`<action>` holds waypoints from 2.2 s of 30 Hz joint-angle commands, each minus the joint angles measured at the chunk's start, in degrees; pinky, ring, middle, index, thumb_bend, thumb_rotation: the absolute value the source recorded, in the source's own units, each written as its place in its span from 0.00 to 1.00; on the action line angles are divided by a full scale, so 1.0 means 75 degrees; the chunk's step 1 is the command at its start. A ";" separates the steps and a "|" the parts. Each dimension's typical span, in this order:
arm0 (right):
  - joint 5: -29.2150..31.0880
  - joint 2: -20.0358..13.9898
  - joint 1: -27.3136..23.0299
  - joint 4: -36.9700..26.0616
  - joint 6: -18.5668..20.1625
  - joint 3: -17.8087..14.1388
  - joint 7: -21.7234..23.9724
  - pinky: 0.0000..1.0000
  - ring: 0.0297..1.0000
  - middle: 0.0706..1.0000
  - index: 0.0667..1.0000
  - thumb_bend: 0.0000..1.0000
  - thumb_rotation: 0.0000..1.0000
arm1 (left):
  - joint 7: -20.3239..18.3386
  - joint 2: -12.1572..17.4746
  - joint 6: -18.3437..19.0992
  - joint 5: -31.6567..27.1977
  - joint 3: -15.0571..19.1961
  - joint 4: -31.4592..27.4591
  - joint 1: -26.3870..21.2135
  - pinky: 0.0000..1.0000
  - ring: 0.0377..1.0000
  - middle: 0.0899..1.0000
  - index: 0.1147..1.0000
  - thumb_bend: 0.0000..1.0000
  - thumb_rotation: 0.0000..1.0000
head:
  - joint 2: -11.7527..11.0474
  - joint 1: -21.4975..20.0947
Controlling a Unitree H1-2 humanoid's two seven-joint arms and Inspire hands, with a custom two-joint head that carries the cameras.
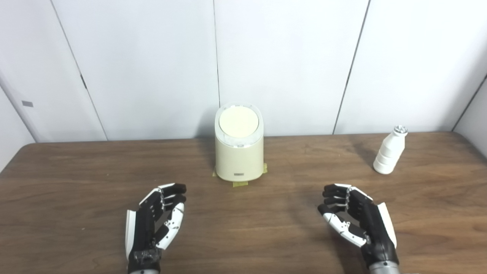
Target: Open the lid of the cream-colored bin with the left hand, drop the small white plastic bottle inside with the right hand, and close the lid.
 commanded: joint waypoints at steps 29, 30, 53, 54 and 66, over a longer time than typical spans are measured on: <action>-0.0156 0.0029 -0.0360 0.0338 -0.0341 0.0065 -0.0191 0.50 0.59 0.59 0.58 0.31 0.26 | -0.0535 0.0212 0.1299 -0.0253 0.0040 -0.0995 -0.0055 0.69 0.75 0.77 0.75 0.50 0.68 | -0.0142 -0.0042; -0.0177 0.0029 -0.0373 0.0368 -0.0353 0.0070 -0.0202 0.50 0.59 0.60 0.58 0.31 0.25 | -0.0566 0.0225 0.1387 -0.0245 0.0051 -0.1084 -0.0140 0.70 0.76 0.77 0.76 0.51 0.70 | -0.0159 0.0001; -0.0200 0.0036 -0.0512 0.0589 -0.0414 0.0097 -0.0282 0.49 0.59 0.59 0.58 0.32 0.26 | -0.2390 0.0020 0.4253 0.2088 0.0397 -0.1844 -0.3254 0.84 0.95 0.99 0.98 0.80 0.49 | -0.0259 0.0037; -0.0228 0.0030 -0.0503 0.0584 -0.0421 0.0105 -0.0287 0.49 0.59 0.59 0.58 0.32 0.26 | -0.2437 -0.0072 0.4252 0.2271 0.0409 -0.1718 -0.3383 0.85 0.97 1.00 1.00 0.80 0.44 | -0.0248 0.0029; -0.0186 0.0017 -0.0445 0.0496 -0.0400 0.0100 -0.0267 0.49 0.59 0.59 0.58 0.33 0.28 | -0.2114 -0.0468 0.4245 0.3793 0.0227 -0.0231 -0.4453 0.88 0.98 1.00 1.00 0.82 0.42 | -0.0193 0.0011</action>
